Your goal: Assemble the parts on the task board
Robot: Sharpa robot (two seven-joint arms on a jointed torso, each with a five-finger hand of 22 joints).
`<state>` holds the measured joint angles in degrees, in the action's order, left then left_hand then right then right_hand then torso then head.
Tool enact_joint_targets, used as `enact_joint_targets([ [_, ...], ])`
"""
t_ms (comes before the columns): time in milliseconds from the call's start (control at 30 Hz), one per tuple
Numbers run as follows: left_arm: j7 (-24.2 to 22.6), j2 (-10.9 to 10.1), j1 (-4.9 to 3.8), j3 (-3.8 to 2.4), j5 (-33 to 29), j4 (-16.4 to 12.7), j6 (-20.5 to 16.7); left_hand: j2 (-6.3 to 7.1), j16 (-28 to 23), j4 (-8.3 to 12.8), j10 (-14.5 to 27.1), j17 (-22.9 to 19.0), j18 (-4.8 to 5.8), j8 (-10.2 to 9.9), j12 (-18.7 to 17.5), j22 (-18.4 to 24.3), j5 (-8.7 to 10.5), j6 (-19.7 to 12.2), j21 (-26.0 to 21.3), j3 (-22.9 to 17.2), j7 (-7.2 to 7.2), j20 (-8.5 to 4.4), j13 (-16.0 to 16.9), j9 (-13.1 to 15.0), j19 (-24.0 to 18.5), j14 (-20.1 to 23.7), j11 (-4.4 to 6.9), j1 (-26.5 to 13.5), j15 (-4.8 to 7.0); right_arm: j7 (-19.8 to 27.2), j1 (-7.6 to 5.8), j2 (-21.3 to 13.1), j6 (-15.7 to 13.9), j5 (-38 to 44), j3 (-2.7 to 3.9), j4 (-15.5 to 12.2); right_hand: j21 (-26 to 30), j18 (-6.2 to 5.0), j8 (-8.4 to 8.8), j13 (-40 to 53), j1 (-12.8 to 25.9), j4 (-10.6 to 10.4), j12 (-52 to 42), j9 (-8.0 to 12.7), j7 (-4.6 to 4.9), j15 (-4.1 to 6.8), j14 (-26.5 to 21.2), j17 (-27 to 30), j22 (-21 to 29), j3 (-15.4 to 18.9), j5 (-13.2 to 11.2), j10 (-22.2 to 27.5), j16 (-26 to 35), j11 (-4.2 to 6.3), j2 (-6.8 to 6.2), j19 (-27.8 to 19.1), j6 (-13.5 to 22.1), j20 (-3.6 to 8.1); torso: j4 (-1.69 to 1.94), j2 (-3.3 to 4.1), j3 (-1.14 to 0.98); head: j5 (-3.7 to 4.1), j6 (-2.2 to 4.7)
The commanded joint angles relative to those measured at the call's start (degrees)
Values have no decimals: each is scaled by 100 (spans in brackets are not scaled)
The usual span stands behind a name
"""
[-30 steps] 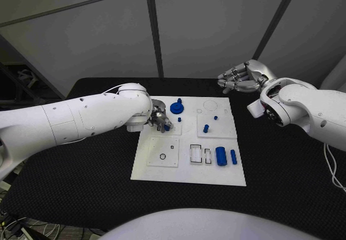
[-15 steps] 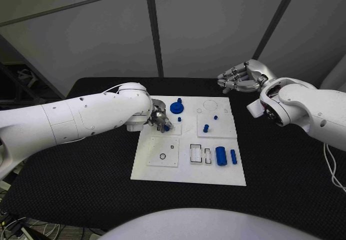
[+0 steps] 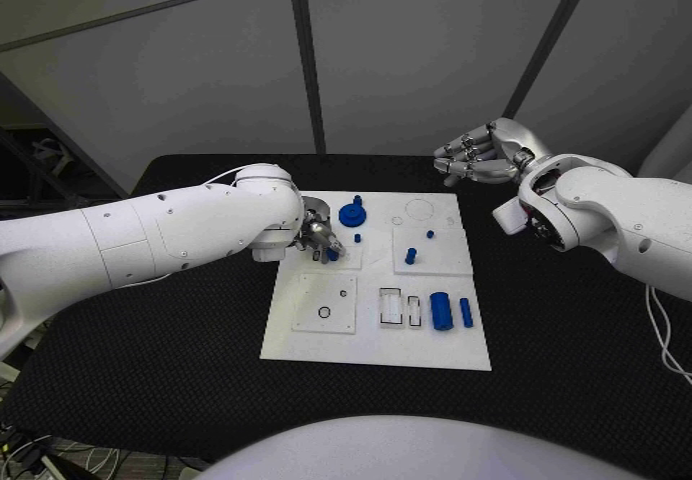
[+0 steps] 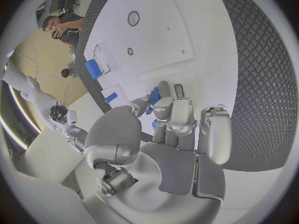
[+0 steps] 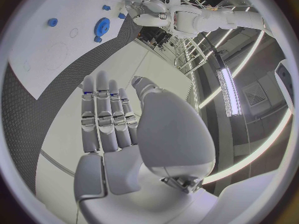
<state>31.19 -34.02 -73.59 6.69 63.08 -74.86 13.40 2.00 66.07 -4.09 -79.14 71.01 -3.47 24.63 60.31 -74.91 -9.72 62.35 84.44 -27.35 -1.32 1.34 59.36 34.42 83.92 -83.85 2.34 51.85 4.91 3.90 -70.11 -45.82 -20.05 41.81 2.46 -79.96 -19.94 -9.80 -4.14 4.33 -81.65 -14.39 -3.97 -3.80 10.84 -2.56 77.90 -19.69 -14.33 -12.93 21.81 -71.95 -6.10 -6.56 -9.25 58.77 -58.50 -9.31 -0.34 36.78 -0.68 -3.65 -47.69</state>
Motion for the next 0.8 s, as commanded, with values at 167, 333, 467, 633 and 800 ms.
enact_joint_targets([
  [167, 19, -36, -11, -3, 45, -64, -402, -55, -31, 136, -37, 8, 164, 2, 11, -953, 12, 29, -17, -22, 12, 2, -1, -13, 152, -180, 21, 188, 29, 26, -13, 5, 29, -15, 3, -3, 15, -65, 28, -8, 44, -26, 19, -6, -11, -44, 12, 7, 8, 13, 35, 32, 30, 6, -9, 28, 38, -30, 6, -6, 2, 0, -2],
  [333, 14, -46, -11, -4, 46, -75, -495, -74, -32, 176, -34, 7, 164, 4, 3, -955, 10, 22, -17, -37, 13, 1, -8, -15, 153, -180, 23, 249, 31, 27, -13, 6, 31, -15, 3, -2, 15, -65, 28, -8, 44, -26, 19, -6, -11, -44, 12, 7, 8, 13, 35, 32, 30, 6, -9, 28, 38, -30, 4, -6, 1, -4, -1],
  [467, 15, -34, -11, -4, 46, -67, -486, -67, -33, 187, -29, 6, 163, 3, -10, -953, 14, 18, -20, -31, 10, 0, -21, -16, 152, -180, 22, 260, 31, 27, -13, 6, 32, -15, 3, -2, 15, -65, 28, -8, 44, -26, 19, -6, -11, -44, 12, 7, 8, 13, 35, 32, 30, 6, -9, 28, 38, -30, 4, -2, -2, -6, 3],
  [633, 21, -14, -11, -3, 45, -50, -415, -47, -32, 188, -24, 7, 162, 2, -22, -949, 21, 12, -26, -9, 2, 0, -31, -18, 148, -180, 17, 256, 30, 26, -13, 5, 34, -15, 3, -2, 15, -65, 28, -8, 44, -26, 19, -6, -11, -44, 12, 7, 8, 13, 35, 32, 30, 6, -9, 28, 38, -30, 1, -3, 1, -7, -3],
  [800, 30, 2, -10, -3, 45, -28, -316, -25, -33, 176, -13, 7, 157, 0, -43, -935, 27, 6, -43, 25, -5, 1, -51, -23, 135, -180, 10, 237, 27, 26, -12, 5, 37, -15, 3, -1, 15, -65, 28, -8, 44, -26, 19, -6, -11, -44, 12, 7, 8, 13, 35, 32, 30, 6, -9, 28, 38, -30, 0, -5, -2, -6, -9],
])
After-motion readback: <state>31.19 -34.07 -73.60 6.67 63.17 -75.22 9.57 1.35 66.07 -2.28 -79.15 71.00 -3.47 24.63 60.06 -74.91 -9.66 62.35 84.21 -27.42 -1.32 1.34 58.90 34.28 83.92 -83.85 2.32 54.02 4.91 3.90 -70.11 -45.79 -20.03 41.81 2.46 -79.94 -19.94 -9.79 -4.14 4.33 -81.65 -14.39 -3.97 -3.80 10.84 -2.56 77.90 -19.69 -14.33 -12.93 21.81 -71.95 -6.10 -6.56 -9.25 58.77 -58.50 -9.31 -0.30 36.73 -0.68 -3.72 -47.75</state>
